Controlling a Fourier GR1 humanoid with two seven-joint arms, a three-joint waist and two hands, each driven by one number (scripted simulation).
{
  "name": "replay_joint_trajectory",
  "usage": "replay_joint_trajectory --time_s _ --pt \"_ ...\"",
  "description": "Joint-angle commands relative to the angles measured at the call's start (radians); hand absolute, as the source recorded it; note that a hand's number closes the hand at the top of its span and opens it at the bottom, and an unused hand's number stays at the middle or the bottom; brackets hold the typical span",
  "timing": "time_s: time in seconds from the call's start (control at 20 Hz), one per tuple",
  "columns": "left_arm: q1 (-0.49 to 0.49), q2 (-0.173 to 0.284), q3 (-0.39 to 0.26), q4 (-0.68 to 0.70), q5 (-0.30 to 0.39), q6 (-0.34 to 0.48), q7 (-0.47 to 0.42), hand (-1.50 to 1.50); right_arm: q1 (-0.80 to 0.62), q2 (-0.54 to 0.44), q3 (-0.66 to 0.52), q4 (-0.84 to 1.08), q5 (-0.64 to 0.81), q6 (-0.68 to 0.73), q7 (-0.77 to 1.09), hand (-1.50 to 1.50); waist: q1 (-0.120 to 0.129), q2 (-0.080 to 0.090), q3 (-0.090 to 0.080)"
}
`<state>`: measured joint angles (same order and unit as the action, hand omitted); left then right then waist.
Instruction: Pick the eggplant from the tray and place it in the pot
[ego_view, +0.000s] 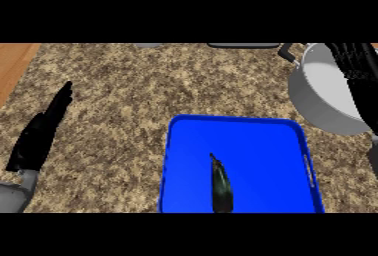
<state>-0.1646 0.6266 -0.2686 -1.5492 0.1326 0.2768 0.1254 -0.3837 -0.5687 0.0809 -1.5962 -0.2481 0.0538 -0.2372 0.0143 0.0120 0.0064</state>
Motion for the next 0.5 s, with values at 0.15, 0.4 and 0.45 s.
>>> replay_joint_trajectory --time_s 0.15,0.4,0.45 --pt "0.084 -0.158 0.062 -0.055 0.065 0.095 -0.109 0.00 0.261 0.044 -0.053 -0.214 0.060 -0.126 -0.089 1.50 -0.060 -0.028 -0.007" --pt "0.128 -0.253 0.075 -0.080 0.125 0.132 -0.148 0.00 0.443 0.051 -0.166 -0.049 0.256 -0.422 0.057 -1.50 -0.114 -0.029 -0.012" --pt "0.139 -0.298 0.043 -0.068 0.119 0.130 -0.192 0.00 0.500 0.127 -0.088 -0.112 0.305 -0.466 0.018 -1.50 -0.094 -0.024 -0.011"
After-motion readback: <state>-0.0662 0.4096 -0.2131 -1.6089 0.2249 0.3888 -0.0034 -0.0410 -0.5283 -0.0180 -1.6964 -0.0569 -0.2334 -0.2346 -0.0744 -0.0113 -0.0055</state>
